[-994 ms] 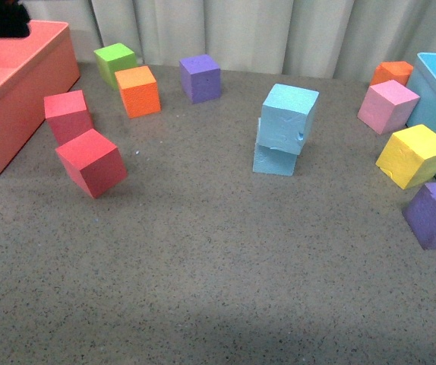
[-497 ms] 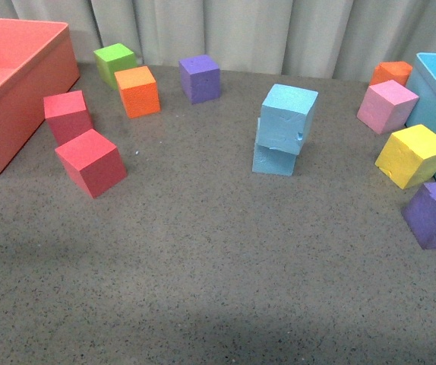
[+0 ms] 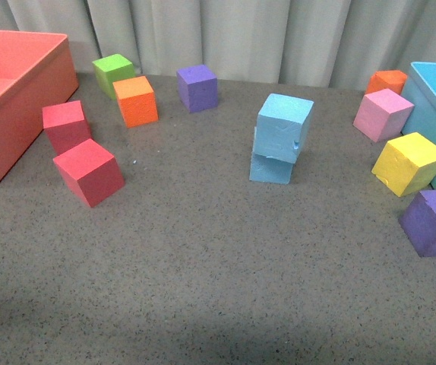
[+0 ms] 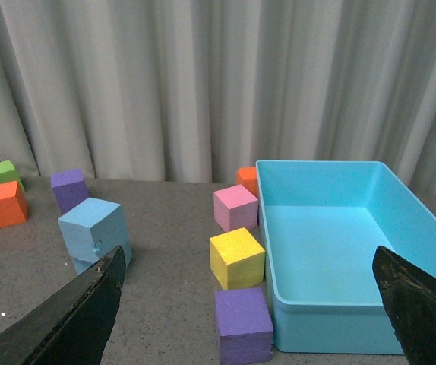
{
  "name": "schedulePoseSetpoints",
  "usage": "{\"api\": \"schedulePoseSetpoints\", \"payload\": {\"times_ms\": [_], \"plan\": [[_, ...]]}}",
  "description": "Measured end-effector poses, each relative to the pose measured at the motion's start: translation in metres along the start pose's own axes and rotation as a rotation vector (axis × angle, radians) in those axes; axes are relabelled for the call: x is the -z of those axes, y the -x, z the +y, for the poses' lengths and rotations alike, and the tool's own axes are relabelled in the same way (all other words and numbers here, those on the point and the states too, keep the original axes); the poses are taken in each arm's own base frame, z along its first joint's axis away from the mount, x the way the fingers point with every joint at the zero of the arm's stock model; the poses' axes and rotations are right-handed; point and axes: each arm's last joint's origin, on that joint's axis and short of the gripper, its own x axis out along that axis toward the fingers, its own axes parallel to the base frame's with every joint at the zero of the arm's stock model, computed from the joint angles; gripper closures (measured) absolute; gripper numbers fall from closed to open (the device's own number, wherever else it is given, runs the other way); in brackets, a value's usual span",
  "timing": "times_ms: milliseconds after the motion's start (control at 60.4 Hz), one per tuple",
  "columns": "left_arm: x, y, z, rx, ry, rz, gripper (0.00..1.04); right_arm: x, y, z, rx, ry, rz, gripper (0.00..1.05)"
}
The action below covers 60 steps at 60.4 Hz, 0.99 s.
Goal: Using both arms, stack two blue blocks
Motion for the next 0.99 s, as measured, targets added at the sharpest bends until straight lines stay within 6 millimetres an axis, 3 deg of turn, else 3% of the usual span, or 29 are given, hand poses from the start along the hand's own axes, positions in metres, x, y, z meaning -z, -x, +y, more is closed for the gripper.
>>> {"api": "schedulePoseSetpoints", "payload": {"times_ms": [994], "plan": [[-0.01, 0.037, 0.0, 0.001, 0.0, -0.034, 1.01, 0.0, 0.0, 0.0, 0.0, 0.0, 0.0, 0.1]]}}
